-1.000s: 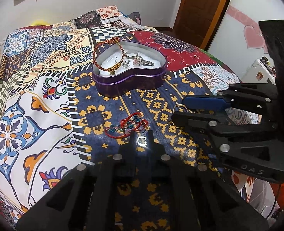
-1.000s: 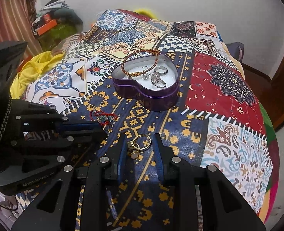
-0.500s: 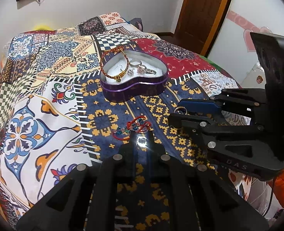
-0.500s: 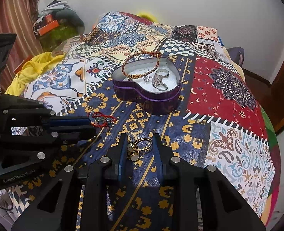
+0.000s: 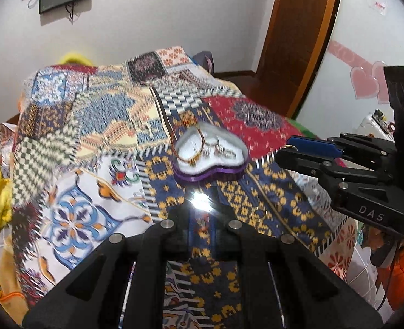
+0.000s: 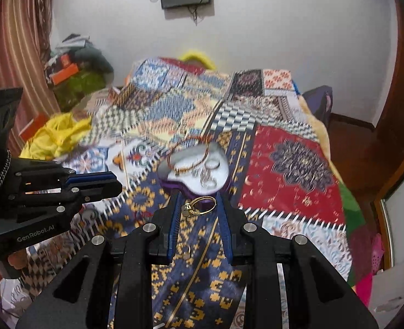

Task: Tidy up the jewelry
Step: 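Lift the gold ring toward the heart tin with the right tool, then lower the gold ring into the heart tin and open the right tool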

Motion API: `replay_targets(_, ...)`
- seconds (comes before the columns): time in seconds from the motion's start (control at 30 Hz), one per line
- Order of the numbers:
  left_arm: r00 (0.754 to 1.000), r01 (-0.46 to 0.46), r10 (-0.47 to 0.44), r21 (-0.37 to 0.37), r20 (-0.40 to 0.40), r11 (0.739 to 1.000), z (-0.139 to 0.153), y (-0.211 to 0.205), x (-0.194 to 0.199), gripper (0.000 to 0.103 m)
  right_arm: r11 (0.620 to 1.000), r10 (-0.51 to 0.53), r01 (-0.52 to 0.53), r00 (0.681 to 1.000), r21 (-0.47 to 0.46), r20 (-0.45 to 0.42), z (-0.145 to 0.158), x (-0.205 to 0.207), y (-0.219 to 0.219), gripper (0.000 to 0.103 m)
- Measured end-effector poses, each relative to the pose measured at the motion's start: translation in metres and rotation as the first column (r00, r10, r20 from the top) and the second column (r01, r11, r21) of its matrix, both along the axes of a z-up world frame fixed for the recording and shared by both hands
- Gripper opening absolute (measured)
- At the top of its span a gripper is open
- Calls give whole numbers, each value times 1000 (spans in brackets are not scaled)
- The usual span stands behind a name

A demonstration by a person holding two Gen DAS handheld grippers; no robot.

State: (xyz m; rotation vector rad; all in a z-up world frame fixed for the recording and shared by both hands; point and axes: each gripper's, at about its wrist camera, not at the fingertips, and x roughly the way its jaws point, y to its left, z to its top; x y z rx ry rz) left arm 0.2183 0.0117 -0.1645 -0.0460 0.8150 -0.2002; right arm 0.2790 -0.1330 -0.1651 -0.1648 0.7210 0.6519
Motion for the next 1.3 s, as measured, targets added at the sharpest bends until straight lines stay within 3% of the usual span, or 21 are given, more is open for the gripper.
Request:
replay_targets(0.3,998,-7,8,-13,65,1000,27,1,15,8,998,-26,25,999,55,27,14,14,4,24)
replay_targets(0.6,997,18,-16,-16,76,1000,27,-5,42,8,998,-26,25,1000,65,5,6,36,13,24)
replay_targets(1.3,998,25,-28,-50,-61,998,-22,6,102,8,1000,17,-17,995,7,-103,-27,77,28,24)
